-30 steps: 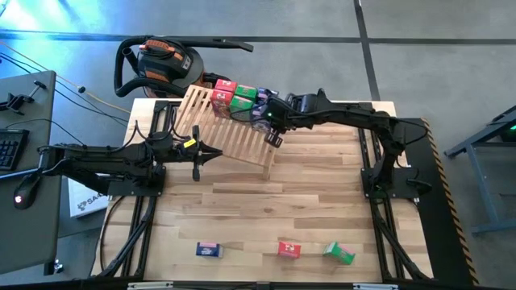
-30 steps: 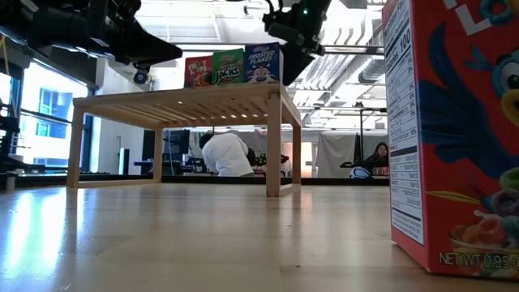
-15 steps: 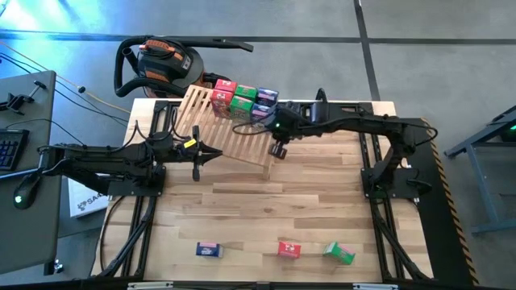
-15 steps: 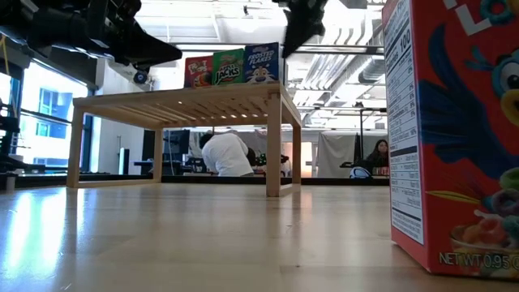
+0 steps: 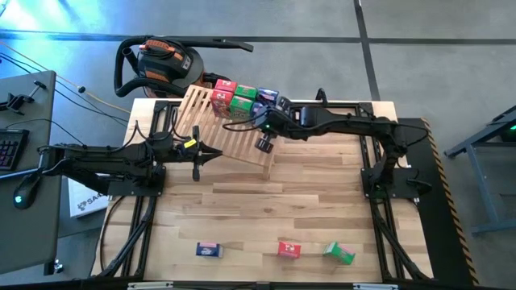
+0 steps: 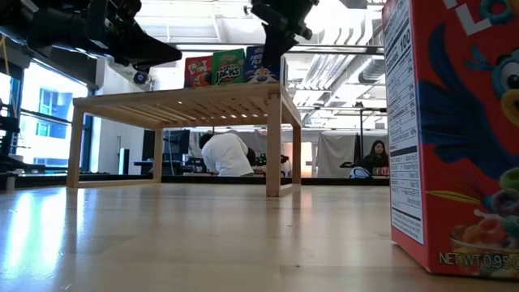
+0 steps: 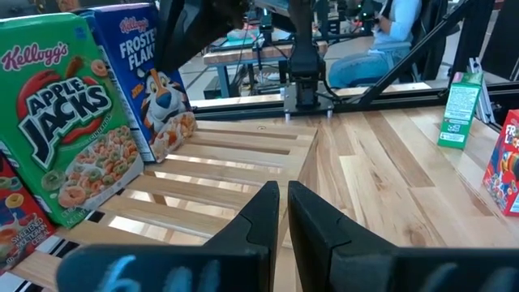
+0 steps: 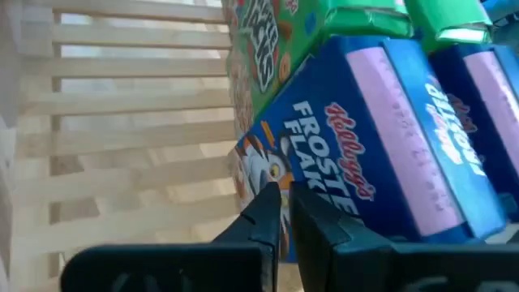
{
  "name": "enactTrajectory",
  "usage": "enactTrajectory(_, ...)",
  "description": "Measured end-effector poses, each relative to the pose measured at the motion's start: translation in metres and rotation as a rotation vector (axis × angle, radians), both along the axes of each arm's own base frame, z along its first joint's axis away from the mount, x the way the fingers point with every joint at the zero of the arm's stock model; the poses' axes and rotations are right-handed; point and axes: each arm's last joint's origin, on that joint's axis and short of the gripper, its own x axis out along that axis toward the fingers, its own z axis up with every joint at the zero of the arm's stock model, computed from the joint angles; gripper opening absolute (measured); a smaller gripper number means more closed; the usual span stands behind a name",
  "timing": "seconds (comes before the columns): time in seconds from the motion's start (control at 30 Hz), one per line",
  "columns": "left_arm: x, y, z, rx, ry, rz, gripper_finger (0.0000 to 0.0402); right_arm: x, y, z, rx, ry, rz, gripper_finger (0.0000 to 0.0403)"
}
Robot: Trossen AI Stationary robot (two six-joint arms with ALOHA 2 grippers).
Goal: Stack cereal on shelf
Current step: Put the right blue cereal box aligned with the other blue cereal box on the shelf, then put the green cereal box aligned with the other green cereal box on the shelf
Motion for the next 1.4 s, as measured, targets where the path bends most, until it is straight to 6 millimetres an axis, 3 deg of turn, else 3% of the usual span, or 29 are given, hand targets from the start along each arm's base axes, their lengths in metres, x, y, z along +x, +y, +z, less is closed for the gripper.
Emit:
enactTrajectory(0.3,0.000,0.000,0.000,0.000,0.000,0.002,0.0021,0.003,-0.007,0.000,0.000,-0.032,-0.006,0.0016)
enactTrajectory(0.53,0.000,0.000,0.000,0.000,0.001,0.004,0.0021,0.008,-0.002,-0.003,0.031,-0.035,0.056,0.0016)
enactTrajectory(0.87,0.000,0.000,-0.001,-0.001,0.007,0.003,0.0021,0.006,0.065,0.002,0.040,-0.011,0.258,0.0005)
enactTrajectory(0.93,0.000,0.000,-0.001,-0.001,0.007,0.003,0.0021,0.009,0.080,-0.010,0.061,-0.027,0.295,0.0002)
enactTrajectory(1.1,0.000,0.000,-0.001,-0.002,0.010,0.003,0.0021,0.007,0.113,-0.062,0.181,-0.070,0.348,0.0000)
enactTrajectory(1.2,0.000,0.000,-0.002,-0.003,0.018,0.002,0.0021,0.001,0.131,-0.079,0.258,-0.112,0.357,0.0000)
enactTrajectory(1.3,0.000,0.000,-0.003,-0.004,0.031,0.002,0.0021,-0.007,0.152,-0.083,0.321,-0.096,0.347,0.0004)
enactTrajectory(1.4,0.000,0.000,-0.005,-0.006,0.047,0.004,0.0021,-0.016,0.174,-0.071,0.363,-0.073,0.338,0.0016)
